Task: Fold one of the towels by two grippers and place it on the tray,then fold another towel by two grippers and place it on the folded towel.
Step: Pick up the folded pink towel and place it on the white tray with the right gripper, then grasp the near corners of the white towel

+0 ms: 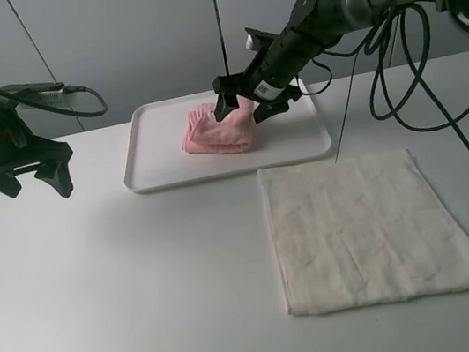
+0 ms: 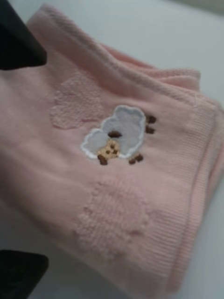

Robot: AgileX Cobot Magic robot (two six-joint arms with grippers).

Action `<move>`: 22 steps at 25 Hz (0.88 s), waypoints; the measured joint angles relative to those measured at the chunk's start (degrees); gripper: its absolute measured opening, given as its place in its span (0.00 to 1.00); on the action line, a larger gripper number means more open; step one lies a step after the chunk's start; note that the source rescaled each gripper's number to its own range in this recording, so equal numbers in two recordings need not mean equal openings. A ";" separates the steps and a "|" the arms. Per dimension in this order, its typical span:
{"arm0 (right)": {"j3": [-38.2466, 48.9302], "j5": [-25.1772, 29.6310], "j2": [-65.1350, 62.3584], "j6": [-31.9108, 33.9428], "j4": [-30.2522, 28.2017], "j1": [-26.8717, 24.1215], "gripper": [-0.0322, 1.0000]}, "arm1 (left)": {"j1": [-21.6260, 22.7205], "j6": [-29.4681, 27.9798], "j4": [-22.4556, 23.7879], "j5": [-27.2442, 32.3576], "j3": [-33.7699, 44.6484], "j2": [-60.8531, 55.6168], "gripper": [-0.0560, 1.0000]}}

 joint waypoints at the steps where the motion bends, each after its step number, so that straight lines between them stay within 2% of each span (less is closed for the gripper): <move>1: 0.00 0.62 -1.30 1.29 -2.81 -0.14 0.85 | 0.00 0.00 -0.11 0.00 0.00 0.00 0.99; 3: 0.00 2.36 -4.14 3.86 -8.71 -0.79 0.85 | 0.00 0.00 -0.39 0.02 0.00 0.00 0.99; 9: 0.10 6.35 -14.37 6.86 -18.27 -1.79 0.85 | 0.00 1.21 -2.60 0.75 0.00 0.00 0.99; 12: 3.64 6.91 -20.51 8.94 -23.21 -1.82 0.85 | 0.00 1.64 -3.90 0.87 0.00 0.00 0.99; 14: 9.01 6.24 -24.25 9.51 -25.71 -1.82 0.85 | 0.00 1.75 -3.90 0.87 0.00 0.00 0.99; 17: 21.75 4.02 -30.26 10.06 -27.32 -1.82 0.85 | 0.00 1.75 -4.52 0.87 0.00 0.00 0.99; 22: 42.38 -2.66 -44.92 10.72 -27.85 -1.82 0.85 | -0.92 2.86 -6.32 1.09 0.00 0.00 0.99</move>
